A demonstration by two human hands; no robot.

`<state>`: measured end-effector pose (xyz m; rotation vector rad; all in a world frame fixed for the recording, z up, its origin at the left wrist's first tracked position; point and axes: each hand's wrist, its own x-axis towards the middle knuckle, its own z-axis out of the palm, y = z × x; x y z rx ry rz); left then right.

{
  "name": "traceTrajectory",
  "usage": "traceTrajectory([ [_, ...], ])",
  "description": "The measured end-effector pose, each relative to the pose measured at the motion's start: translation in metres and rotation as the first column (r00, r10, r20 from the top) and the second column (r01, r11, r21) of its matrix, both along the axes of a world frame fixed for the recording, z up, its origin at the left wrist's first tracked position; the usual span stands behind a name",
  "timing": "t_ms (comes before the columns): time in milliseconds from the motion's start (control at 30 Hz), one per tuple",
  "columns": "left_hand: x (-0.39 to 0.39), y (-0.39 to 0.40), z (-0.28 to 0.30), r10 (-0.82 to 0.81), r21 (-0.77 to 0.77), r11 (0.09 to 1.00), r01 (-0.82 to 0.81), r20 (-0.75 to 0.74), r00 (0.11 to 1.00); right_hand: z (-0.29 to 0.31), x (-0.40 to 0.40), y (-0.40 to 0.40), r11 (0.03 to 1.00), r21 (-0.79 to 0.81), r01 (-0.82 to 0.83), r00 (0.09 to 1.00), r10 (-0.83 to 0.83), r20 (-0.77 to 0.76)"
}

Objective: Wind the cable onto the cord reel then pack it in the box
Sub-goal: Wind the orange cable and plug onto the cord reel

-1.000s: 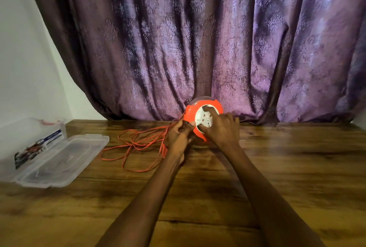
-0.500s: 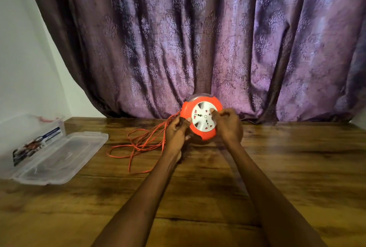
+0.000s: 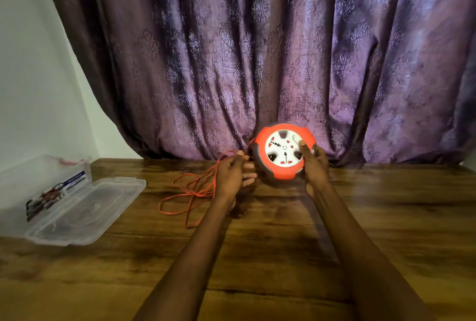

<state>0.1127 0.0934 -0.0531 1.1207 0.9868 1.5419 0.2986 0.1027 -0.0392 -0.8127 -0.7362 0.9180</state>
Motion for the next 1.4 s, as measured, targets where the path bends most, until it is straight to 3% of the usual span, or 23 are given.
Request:
traceTrajectory([
  [133,-0.026,0.007,0.008,0.133,-0.012,0.991,-0.133,0.145,0.98,0.002,0.004,-0.001,0.998,0.016,0.055,0.998,-0.054,-0.023],
  [200,-0.041,0.016,0.005,0.173,-0.008,0.985,-0.173,0.103,0.979,0.002,0.004,-0.002,0.998,0.016,0.054,0.998,-0.053,-0.026],
  [267,-0.054,0.026,-0.001,0.179,0.057,0.984,-0.17,-0.2,0.963,0.002,0.003,-0.002,0.998,0.014,0.054,0.998,-0.053,-0.022],
  [333,-0.059,0.028,-0.008,0.203,0.165,0.977,-0.138,-0.501,0.841,0.002,0.001,-0.002,0.999,0.009,0.045,0.999,-0.045,-0.016],
  [400,-0.058,0.023,-0.011,0.234,0.222,0.967,-0.122,-0.603,0.763,0.002,-0.002,-0.001,0.999,0.002,0.033,0.999,-0.033,-0.004],
  [467,-0.055,0.023,-0.007,0.212,0.199,0.973,-0.119,-0.561,0.8,0.002,-0.003,0.0,1.0,0.004,0.028,1.0,-0.028,0.008],
  [567,-0.051,0.021,0.001,0.011,0.082,0.996,0.017,-0.327,0.945,0.003,-0.002,0.0,0.999,0.009,0.04,0.999,-0.04,-0.008],
  [667,-0.046,0.013,0.003,-0.151,0.03,0.985,0.171,-0.332,0.931,0.004,0.0,-0.001,0.999,-0.009,0.052,0.998,-0.052,-0.044],
  [767,-0.032,0.019,-0.001,-0.147,-0.003,0.988,0.152,-0.287,0.947,0.003,0.002,-0.002,0.998,-0.012,0.061,0.997,-0.062,-0.041],
  [867,-0.032,0.021,0.003,-0.155,0.11,0.983,0.148,0.059,0.986,0.002,0.002,-0.002,0.997,-0.023,0.068,0.997,-0.069,-0.025],
  [933,-0.038,0.022,0.008,-0.198,0.213,0.969,0.127,0.356,0.913,0.002,0.002,-0.002,0.997,-0.028,0.072,0.997,-0.073,-0.019],
  [967,-0.041,0.025,0.01,-0.185,0.23,0.969,0.093,0.417,0.89,0.002,0.002,-0.002,0.997,-0.028,0.074,0.997,-0.075,-0.015],
  [1000,-0.044,0.028,0.012,-0.137,0.229,0.972,0.049,0.389,0.911,0.003,0.001,-0.002,0.997,-0.025,0.073,0.997,-0.074,-0.017],
  [1067,-0.048,0.033,0.013,0.019,0.173,0.985,-0.022,0.022,1.0,0.004,0.0,-0.002,0.998,-0.014,0.068,0.997,-0.068,-0.027],
  [1100,-0.049,0.036,0.013,0.084,0.17,0.985,-0.041,-0.252,0.964,0.005,-0.001,-0.002,0.998,-0.008,0.065,0.997,-0.065,-0.032],
  [1133,-0.051,0.04,0.009,0.15,0.189,0.98,-0.058,-0.52,0.841,0.006,-0.002,-0.002,0.998,-0.003,0.061,0.998,-0.061,-0.035],
  [1200,-0.055,0.045,-0.002,0.264,0.252,0.964,-0.086,-0.859,0.438,0.007,-0.005,-0.003,0.999,0.007,0.052,0.998,-0.051,-0.031],
  [1267,-0.056,0.047,-0.009,0.317,0.31,0.946,-0.098,-0.946,0.066,0.006,-0.006,-0.004,0.999,0.01,0.047,0.999,-0.047,-0.027],
  [1300,-0.056,0.045,-0.01,0.33,0.335,0.937,-0.102,-0.942,-0.061,0.005,-0.006,-0.003,0.999,0.009,0.047,0.999,-0.046,-0.024],
  [1333,-0.055,0.044,-0.009,0.344,0.359,0.927,-0.106,-0.929,-0.137,0.004,-0.006,-0.003,0.999,0.01,0.05,0.999,-0.049,-0.019],
  [1400,-0.055,0.041,-0.008,0.358,0.38,0.919,-0.11,-0.917,-0.173,0.003,-0.007,-0.002,0.998,0.003,0.057,0.998,-0.057,-0.005],
])
